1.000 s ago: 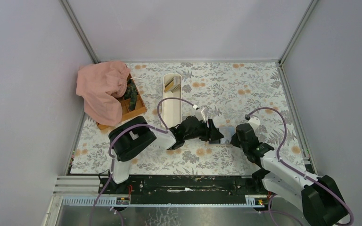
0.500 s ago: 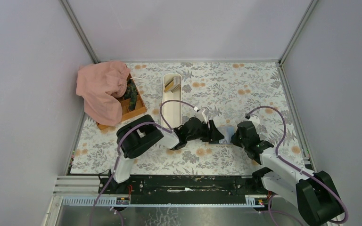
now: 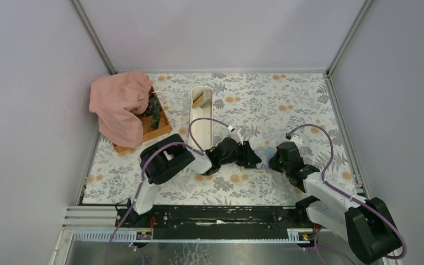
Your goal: Take the credit cards out of the card holder
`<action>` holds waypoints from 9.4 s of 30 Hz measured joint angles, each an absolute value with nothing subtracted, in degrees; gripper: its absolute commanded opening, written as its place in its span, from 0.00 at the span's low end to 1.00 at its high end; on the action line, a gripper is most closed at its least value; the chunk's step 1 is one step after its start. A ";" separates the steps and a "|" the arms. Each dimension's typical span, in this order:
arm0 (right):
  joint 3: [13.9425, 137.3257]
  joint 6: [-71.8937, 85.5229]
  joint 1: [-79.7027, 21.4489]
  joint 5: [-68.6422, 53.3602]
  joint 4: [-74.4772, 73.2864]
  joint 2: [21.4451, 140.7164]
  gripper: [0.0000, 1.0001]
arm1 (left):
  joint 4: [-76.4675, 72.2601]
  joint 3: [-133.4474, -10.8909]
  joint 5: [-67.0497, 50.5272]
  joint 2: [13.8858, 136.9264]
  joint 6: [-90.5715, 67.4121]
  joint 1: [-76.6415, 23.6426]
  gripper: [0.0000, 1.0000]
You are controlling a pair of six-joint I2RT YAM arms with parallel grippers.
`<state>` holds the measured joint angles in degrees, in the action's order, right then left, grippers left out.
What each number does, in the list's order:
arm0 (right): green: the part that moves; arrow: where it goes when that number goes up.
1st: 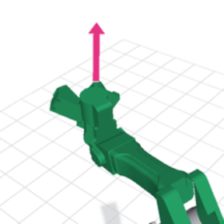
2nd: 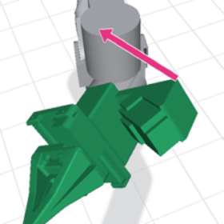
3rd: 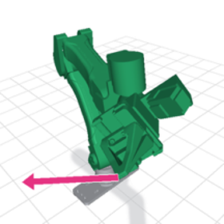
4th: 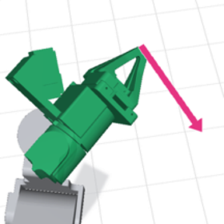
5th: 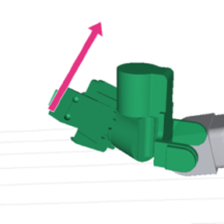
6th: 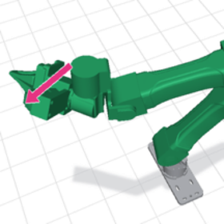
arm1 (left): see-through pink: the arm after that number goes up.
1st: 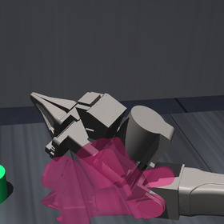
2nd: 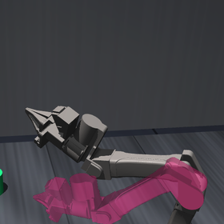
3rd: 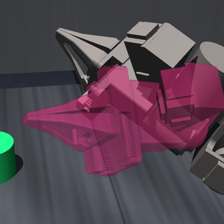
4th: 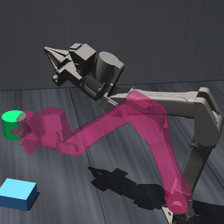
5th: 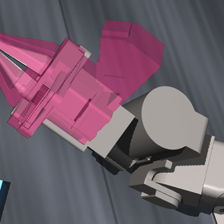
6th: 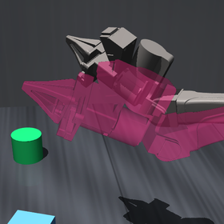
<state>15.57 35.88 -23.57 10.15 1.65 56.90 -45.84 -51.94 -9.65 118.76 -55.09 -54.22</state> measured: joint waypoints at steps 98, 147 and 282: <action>7.57 30.74 -23.24 -14.22 14.00 20.73 0.40 | -80.55 -34.04 -31.05 100.27 -59.72 -42.74 0.00; 10.48 32.27 -23.24 -23.57 20.51 23.88 0.00 | -87.18 -33.34 -33.67 101.97 -66.46 -39.81 0.00; 10.28 26.30 -23.24 -19.07 12.75 38.65 0.27 | -46.81 -70.57 19.18 122.32 5.04 -21.56 0.38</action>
